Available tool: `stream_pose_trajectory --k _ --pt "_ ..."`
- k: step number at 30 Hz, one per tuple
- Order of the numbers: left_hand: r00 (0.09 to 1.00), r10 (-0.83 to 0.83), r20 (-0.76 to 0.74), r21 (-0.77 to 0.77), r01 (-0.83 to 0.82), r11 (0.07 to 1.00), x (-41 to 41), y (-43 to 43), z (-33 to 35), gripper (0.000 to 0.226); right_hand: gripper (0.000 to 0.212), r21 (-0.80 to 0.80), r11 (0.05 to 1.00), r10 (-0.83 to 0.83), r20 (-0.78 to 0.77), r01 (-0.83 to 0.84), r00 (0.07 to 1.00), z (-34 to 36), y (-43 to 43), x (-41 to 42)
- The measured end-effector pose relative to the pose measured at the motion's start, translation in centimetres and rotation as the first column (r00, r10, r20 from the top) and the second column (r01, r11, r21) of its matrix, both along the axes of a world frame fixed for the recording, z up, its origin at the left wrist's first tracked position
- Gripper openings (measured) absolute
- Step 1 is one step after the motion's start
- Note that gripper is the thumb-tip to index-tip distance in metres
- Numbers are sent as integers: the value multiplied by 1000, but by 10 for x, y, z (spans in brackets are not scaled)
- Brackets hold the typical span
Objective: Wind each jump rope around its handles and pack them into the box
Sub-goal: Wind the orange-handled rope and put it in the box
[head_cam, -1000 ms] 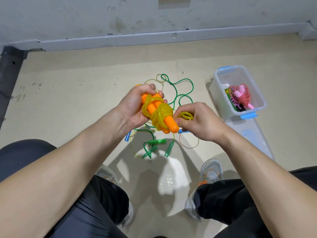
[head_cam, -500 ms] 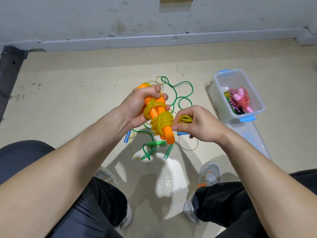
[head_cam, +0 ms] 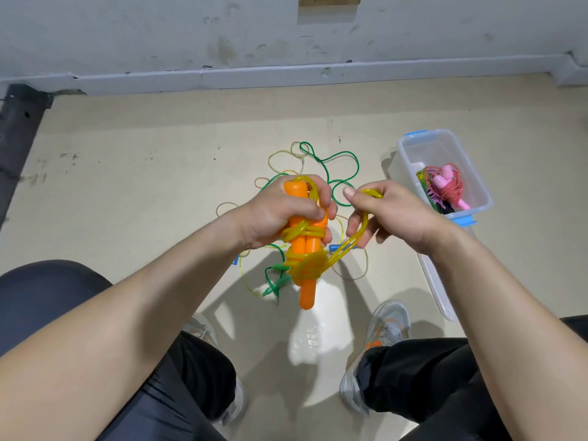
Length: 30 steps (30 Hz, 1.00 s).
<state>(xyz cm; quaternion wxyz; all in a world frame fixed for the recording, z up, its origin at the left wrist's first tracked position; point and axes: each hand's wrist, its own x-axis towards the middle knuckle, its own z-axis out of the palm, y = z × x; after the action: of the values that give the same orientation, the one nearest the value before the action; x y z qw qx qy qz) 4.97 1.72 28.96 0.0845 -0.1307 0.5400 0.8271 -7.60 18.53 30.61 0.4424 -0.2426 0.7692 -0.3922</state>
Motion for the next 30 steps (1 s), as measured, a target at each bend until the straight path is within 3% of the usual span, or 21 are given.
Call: stream_pose_trajectory --k 3,6,9,11,14,18,23,25,27,30 --pt "1000 12 -3 -55 -12 998 0 2 1 17 40 -89 991 -100 -26 97 995 -1 -6 2" --pt "999 33 -11 -113 -34 993 0 5 1 22 34 -165 958 -194 225 234 955 1 -7 3" --pt "998 59 -5 -179 -59 982 1 7 -2 27 22 -97 927 -282 456 362 844 6 -7 3" --pt "998 57 -7 -204 -58 977 1 8 -3 29 17 -83 897 -328 530 433 782 10 -6 0" --pt "999 51 -18 -205 -53 977 1 13 -4 29 27 -122 858 -329 613 498 718 14 -6 -2" --pt "998 64 -6 -216 -64 974 0 12 -5 28 20 -156 843 -254 727 514 638 22 -7 1" --pt "993 113 16 -237 -106 966 0 10 -4 34 50 -207 837 -87 864 507 495 29 -1 -2" --pt "992 122 13 -246 -115 962 0 10 -5 38 60 -279 841 98 921 463 377 31 2 0" --pt "990 139 -5 -260 -135 956 0 10 -5 39 70 -340 821 196 922 458 333 29 2 5" --pt "982 189 4 -104 -187 977 -1 9 -1 40 81 -367 786 260 926 497 273 29 -1 11"
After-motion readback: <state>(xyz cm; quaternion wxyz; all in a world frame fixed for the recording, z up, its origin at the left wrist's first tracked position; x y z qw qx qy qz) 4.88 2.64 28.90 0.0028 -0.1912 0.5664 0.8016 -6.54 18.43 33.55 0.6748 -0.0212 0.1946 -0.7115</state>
